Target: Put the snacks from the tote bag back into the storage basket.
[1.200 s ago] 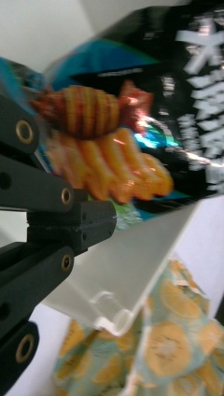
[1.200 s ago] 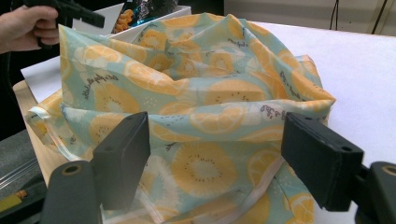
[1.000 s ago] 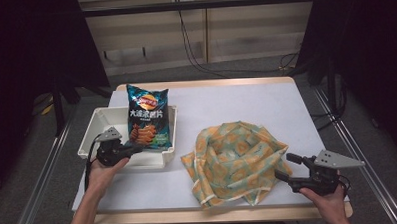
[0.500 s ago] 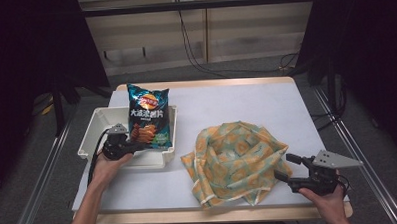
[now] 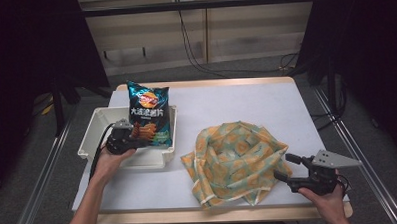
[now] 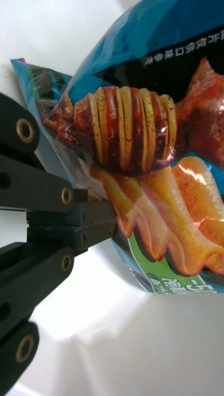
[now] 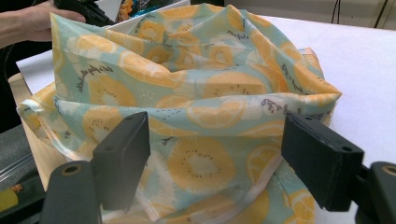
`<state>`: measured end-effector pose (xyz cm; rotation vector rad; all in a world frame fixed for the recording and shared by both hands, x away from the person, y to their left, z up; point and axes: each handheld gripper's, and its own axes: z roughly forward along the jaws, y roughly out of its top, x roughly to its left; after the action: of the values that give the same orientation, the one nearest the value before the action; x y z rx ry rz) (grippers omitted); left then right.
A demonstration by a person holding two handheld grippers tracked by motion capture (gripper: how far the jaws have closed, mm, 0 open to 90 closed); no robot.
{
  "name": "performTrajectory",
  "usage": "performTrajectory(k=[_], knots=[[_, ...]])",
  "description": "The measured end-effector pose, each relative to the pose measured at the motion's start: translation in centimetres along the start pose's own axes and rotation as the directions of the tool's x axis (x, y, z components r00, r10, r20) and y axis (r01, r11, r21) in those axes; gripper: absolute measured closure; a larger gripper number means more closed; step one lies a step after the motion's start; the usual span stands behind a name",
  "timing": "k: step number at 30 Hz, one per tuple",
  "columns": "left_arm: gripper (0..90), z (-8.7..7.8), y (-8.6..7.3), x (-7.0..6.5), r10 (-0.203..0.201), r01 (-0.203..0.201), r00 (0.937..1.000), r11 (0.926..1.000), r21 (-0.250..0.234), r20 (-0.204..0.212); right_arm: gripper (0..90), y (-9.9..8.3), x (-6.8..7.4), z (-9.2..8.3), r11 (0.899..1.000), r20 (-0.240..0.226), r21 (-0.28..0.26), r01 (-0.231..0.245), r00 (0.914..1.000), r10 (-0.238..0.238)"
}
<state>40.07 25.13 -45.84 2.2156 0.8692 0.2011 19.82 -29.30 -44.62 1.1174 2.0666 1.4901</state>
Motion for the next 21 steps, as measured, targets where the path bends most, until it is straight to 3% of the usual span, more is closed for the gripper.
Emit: performTrajectory(k=[10,12,15,17,19,21], knots=[[90.0,1.0,1.2,0.1,0.034,-0.033,0.9994,0.9977,0.059,-0.012,23.7,0.0,-0.1,0.1,1.000,0.001,0.005,0.001,1.0000,-0.001],[90.0,1.2,1.2,0.3,0.026,-0.027,0.9996,0.9976,0.064,0.006,23.7,-0.1,-0.1,0.0,1.000,0.001,0.003,0.000,1.0000,0.000],[90.0,1.6,1.5,-0.4,0.061,-0.063,0.9977,0.9957,0.067,0.030,23.7,-0.1,-0.2,0.0,1.000,0.001,0.003,-0.001,1.0000,0.001],[90.0,2.0,2.0,-0.8,0.088,-0.089,0.9960,0.9920,0.090,0.015,23.7,-0.1,-0.2,0.1,1.000,0.002,0.003,-0.003,1.0000,0.003],[90.0,2.5,2.4,-0.9,0.088,-0.090,0.9959,0.9904,0.105,0.023,23.6,-0.1,-0.2,0.1,1.000,0.000,0.006,-0.002,1.0000,0.002],[90.0,2.7,2.7,-0.9,0.096,-0.096,0.9954,0.9890,0.112,0.006,23.6,-0.1,-0.2,0.1,1.000,0.001,0.006,0.003,1.0000,-0.004]])
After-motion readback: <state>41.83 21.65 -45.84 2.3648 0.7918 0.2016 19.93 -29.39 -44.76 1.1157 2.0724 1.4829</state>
